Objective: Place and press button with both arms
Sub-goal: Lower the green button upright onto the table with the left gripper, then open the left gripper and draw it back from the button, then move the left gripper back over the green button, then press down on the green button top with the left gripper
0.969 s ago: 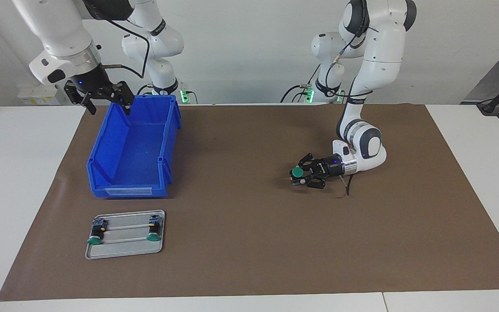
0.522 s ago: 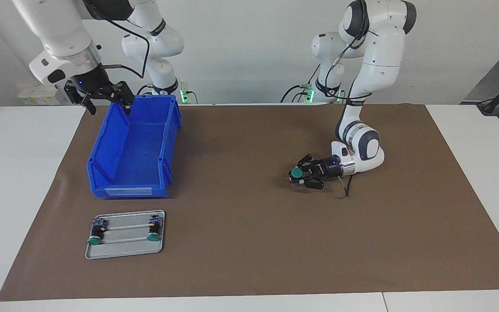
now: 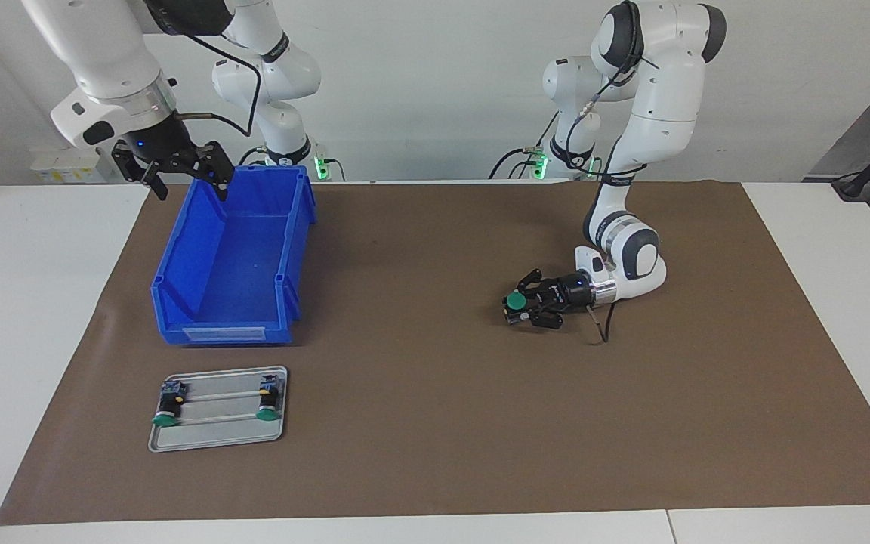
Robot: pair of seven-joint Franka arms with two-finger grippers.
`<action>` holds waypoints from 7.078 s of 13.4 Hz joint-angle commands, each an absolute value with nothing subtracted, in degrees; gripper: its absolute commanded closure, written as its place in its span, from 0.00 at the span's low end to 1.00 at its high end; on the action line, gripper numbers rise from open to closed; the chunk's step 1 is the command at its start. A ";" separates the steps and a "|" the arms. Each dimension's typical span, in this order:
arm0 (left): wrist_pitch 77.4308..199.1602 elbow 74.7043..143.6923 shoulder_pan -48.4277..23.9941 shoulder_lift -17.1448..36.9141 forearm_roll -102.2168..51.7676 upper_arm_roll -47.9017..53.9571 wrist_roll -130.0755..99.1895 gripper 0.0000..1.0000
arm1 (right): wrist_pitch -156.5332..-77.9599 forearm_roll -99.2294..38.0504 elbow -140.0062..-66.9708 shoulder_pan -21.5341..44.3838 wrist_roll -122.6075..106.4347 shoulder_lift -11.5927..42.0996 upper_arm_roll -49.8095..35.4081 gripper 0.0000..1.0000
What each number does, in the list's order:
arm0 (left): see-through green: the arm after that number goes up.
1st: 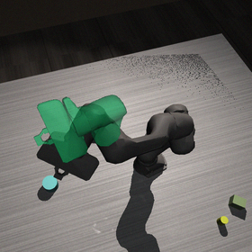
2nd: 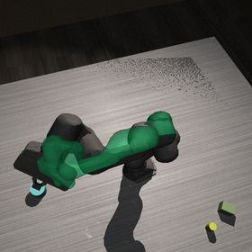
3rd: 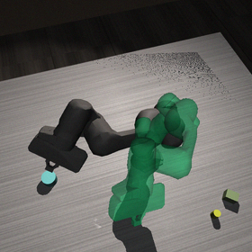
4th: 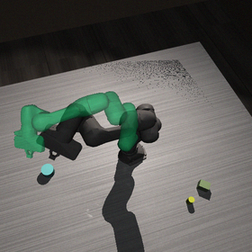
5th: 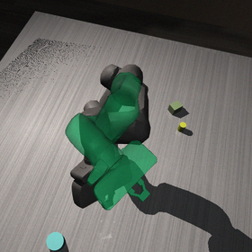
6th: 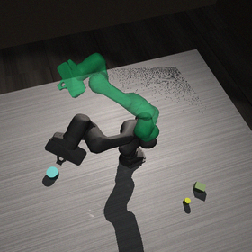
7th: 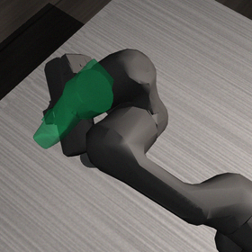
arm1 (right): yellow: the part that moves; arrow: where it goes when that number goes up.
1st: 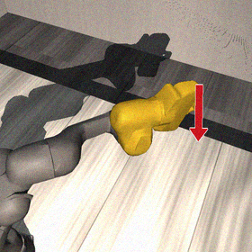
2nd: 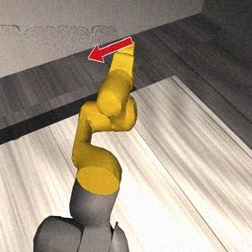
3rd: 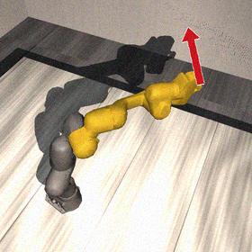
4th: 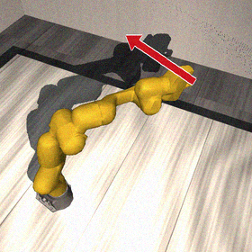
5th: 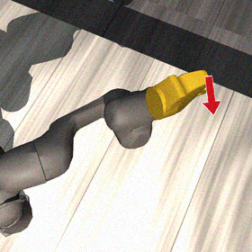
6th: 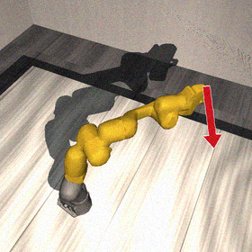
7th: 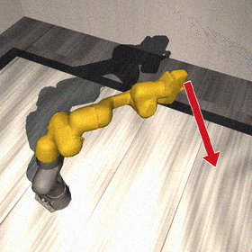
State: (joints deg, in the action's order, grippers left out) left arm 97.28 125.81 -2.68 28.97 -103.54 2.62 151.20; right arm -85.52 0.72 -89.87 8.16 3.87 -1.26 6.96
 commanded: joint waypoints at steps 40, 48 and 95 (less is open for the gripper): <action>97.74 129.90 0.61 28.13 -101.08 1.85 153.72 0.00 | -86.04 -0.62 -90.44 8.17 2.64 -1.58 7.38 0.00; 89.40 127.63 13.34 26.63 -89.14 1.67 146.89 0.00 | -86.04 -0.62 -90.44 8.17 2.64 -1.58 7.38 0.00; 138.42 122.25 -23.99 4.04 -3.34 4.04 -20.21 1.00 | -84.73 -0.62 -90.79 8.00 2.46 -1.85 7.47 0.00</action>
